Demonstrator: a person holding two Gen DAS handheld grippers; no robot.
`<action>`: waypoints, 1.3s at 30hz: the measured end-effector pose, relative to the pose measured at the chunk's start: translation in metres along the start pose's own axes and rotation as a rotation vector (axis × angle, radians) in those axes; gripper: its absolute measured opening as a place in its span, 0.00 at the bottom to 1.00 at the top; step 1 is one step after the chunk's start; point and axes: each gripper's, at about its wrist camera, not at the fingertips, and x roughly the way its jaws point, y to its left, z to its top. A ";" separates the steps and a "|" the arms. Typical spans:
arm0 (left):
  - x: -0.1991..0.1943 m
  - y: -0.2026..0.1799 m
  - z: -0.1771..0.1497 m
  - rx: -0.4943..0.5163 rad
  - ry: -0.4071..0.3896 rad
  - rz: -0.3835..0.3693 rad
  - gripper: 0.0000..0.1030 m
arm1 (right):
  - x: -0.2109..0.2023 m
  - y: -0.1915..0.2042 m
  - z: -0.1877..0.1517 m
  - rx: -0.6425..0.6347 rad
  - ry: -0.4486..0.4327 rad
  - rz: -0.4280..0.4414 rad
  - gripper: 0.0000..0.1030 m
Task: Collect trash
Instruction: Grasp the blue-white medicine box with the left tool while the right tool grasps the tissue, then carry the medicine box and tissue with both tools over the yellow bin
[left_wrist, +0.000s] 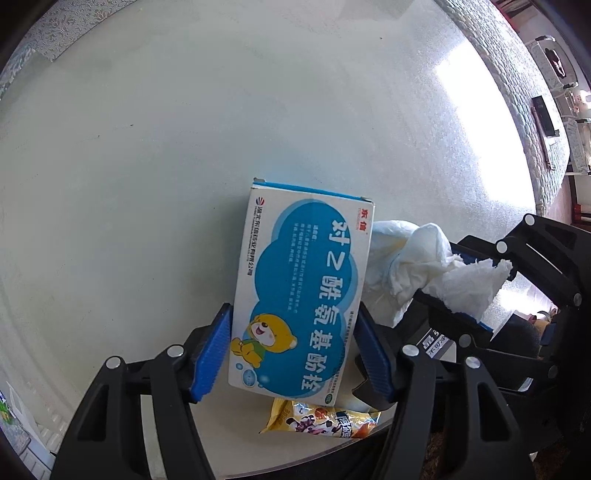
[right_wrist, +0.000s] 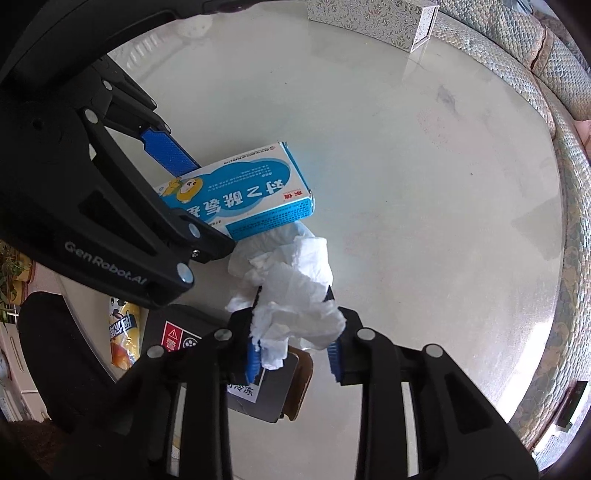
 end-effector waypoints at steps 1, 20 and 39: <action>-0.003 0.002 -0.002 -0.007 -0.007 0.001 0.61 | -0.002 -0.001 -0.001 0.001 -0.007 -0.013 0.27; -0.046 -0.005 -0.048 -0.089 -0.068 0.021 0.60 | -0.059 0.004 -0.010 0.049 -0.061 -0.118 0.27; -0.062 -0.014 -0.046 -0.068 -0.103 0.066 0.60 | -0.106 0.028 -0.026 0.038 -0.106 -0.147 0.27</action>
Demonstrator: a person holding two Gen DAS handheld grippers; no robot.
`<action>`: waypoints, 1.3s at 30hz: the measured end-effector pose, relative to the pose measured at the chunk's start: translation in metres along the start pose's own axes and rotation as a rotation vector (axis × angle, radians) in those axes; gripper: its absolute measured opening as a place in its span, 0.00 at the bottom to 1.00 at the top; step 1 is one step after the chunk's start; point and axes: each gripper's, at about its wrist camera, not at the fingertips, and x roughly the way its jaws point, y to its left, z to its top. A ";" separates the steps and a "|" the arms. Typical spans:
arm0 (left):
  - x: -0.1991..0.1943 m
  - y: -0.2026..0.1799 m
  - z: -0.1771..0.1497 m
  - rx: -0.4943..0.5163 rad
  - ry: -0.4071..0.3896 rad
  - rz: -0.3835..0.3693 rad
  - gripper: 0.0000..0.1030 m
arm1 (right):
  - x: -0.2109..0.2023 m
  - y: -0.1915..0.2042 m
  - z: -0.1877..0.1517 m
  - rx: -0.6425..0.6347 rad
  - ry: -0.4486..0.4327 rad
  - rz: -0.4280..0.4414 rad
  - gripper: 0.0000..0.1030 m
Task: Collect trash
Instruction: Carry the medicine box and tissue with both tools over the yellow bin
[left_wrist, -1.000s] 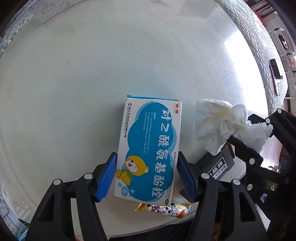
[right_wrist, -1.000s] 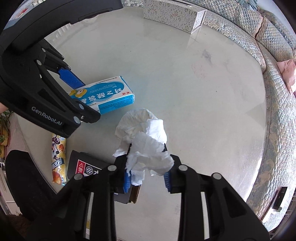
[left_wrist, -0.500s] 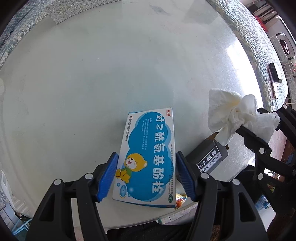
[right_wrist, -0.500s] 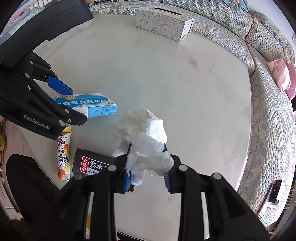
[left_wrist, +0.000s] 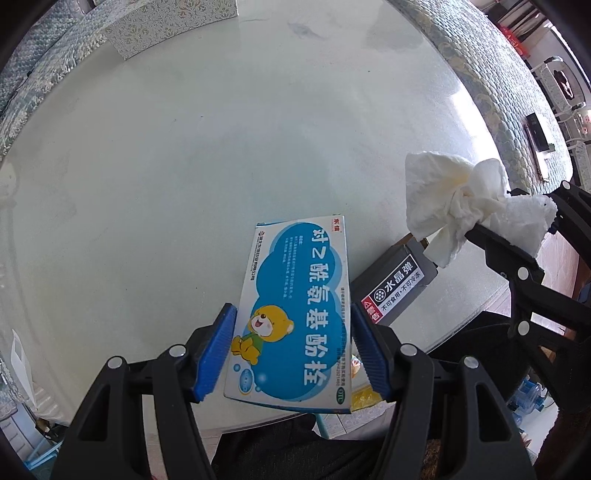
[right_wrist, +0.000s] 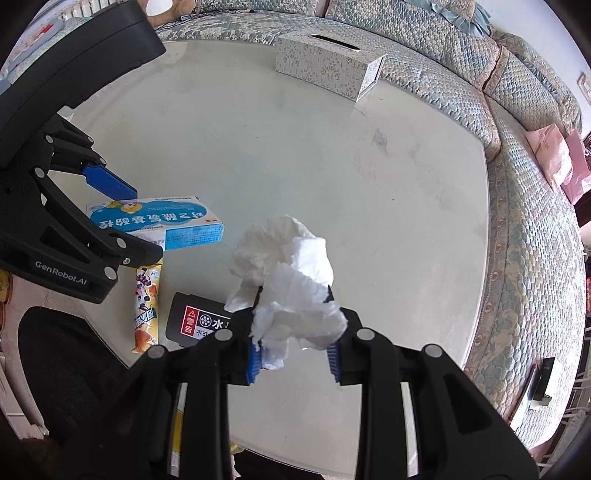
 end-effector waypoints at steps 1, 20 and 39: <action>-0.002 -0.002 -0.002 0.003 -0.003 0.005 0.60 | -0.005 0.002 -0.001 -0.002 -0.004 -0.003 0.27; -0.032 -0.055 -0.092 0.061 -0.101 0.046 0.60 | -0.080 0.059 -0.063 -0.077 -0.039 -0.029 0.27; 0.046 -0.097 -0.216 0.120 -0.097 0.008 0.60 | -0.065 0.125 -0.172 -0.122 0.014 0.012 0.27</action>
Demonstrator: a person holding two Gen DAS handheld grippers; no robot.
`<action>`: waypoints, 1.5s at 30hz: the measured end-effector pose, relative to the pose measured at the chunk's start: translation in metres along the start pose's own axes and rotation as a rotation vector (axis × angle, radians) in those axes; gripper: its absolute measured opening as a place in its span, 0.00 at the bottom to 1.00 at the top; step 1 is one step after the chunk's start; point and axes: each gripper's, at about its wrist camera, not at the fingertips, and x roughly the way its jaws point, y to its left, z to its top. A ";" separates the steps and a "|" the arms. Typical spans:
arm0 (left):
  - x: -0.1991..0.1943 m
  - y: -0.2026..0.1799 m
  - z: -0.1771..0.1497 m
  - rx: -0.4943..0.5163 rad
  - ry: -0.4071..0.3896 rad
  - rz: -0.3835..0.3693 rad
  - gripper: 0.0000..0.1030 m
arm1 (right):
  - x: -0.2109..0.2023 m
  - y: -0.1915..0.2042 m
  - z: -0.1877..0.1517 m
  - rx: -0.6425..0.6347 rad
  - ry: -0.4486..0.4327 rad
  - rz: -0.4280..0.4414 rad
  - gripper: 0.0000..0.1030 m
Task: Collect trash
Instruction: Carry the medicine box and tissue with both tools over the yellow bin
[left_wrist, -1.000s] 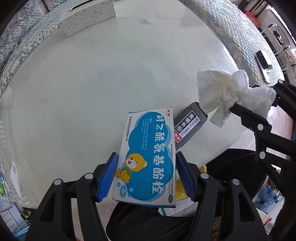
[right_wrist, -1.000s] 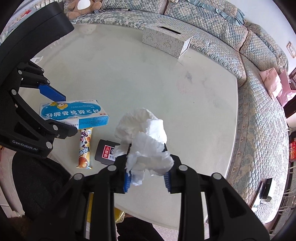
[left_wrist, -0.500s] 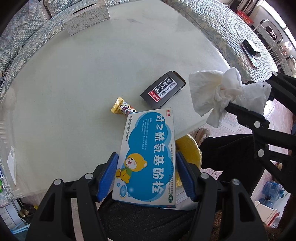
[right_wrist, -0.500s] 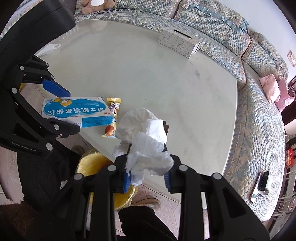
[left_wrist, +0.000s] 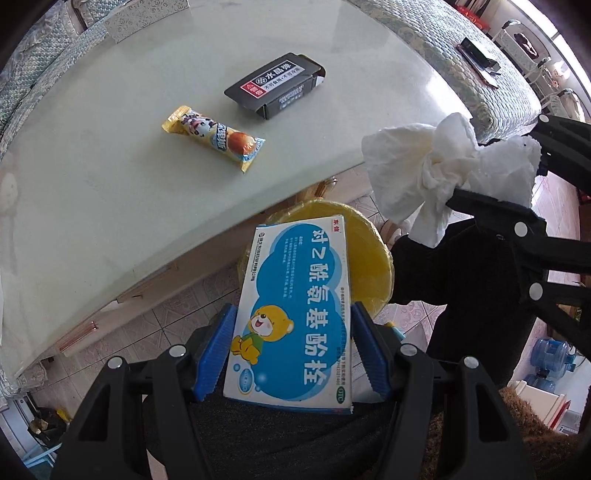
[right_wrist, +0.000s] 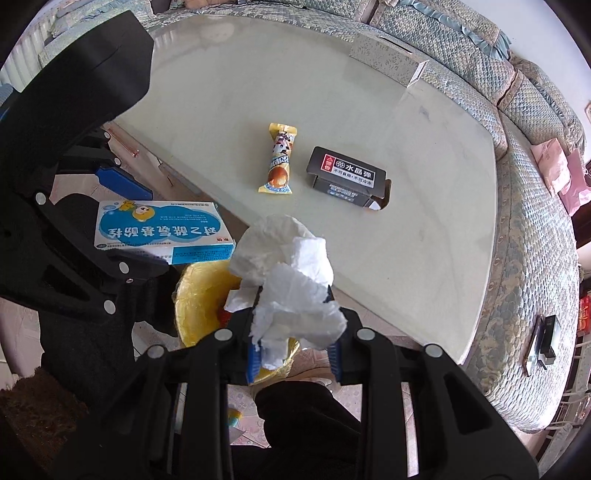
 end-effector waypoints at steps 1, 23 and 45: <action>0.006 -0.003 -0.004 0.008 0.002 -0.002 0.60 | 0.004 0.002 -0.005 0.002 0.007 0.002 0.27; 0.132 -0.019 -0.034 0.027 0.054 -0.076 0.60 | 0.104 0.029 -0.050 0.035 0.118 0.056 0.28; 0.240 0.005 -0.026 -0.083 0.230 -0.148 0.60 | 0.215 0.016 -0.065 0.083 0.226 0.082 0.28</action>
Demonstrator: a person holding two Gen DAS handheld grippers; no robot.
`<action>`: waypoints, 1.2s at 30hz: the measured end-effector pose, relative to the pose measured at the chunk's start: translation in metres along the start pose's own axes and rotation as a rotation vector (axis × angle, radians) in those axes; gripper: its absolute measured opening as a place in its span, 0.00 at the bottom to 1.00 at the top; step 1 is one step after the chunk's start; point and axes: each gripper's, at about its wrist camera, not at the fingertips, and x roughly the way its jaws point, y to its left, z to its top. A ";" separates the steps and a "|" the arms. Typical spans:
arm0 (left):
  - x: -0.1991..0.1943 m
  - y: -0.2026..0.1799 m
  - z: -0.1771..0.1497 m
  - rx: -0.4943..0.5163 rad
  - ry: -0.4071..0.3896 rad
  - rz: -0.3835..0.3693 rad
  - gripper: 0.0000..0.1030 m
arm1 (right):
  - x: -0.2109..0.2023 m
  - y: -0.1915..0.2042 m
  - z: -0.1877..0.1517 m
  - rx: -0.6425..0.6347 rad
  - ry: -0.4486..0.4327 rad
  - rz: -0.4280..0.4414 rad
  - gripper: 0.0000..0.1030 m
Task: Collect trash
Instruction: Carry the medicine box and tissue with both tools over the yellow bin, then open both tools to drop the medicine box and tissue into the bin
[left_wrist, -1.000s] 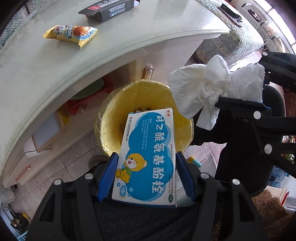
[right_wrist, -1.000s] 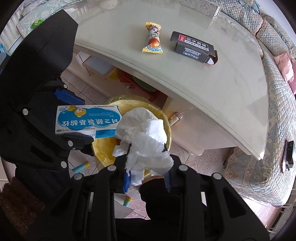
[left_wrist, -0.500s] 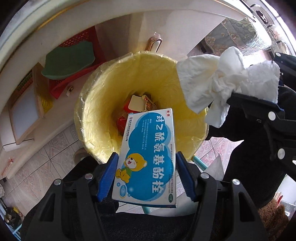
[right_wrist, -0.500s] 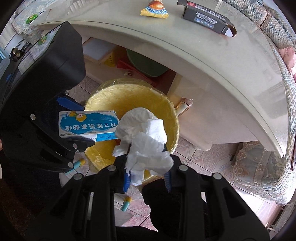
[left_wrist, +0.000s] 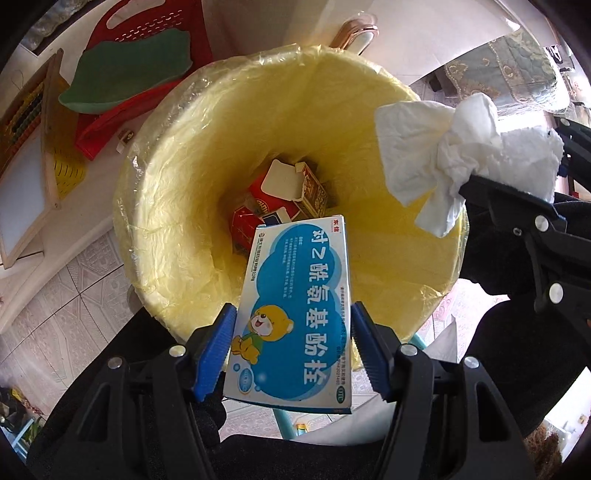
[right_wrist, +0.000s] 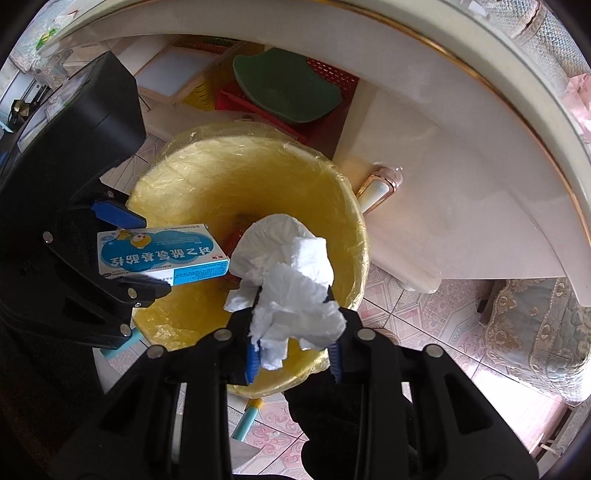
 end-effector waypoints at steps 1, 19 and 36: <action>0.003 0.001 0.002 -0.002 0.007 -0.007 0.60 | 0.004 0.000 0.000 -0.002 0.004 -0.001 0.28; 0.030 0.000 0.013 -0.017 0.067 0.026 0.60 | 0.040 0.006 0.008 -0.026 0.068 0.055 0.29; 0.018 0.002 0.012 -0.047 0.034 0.057 0.63 | 0.048 0.012 -0.001 -0.016 0.085 0.067 0.52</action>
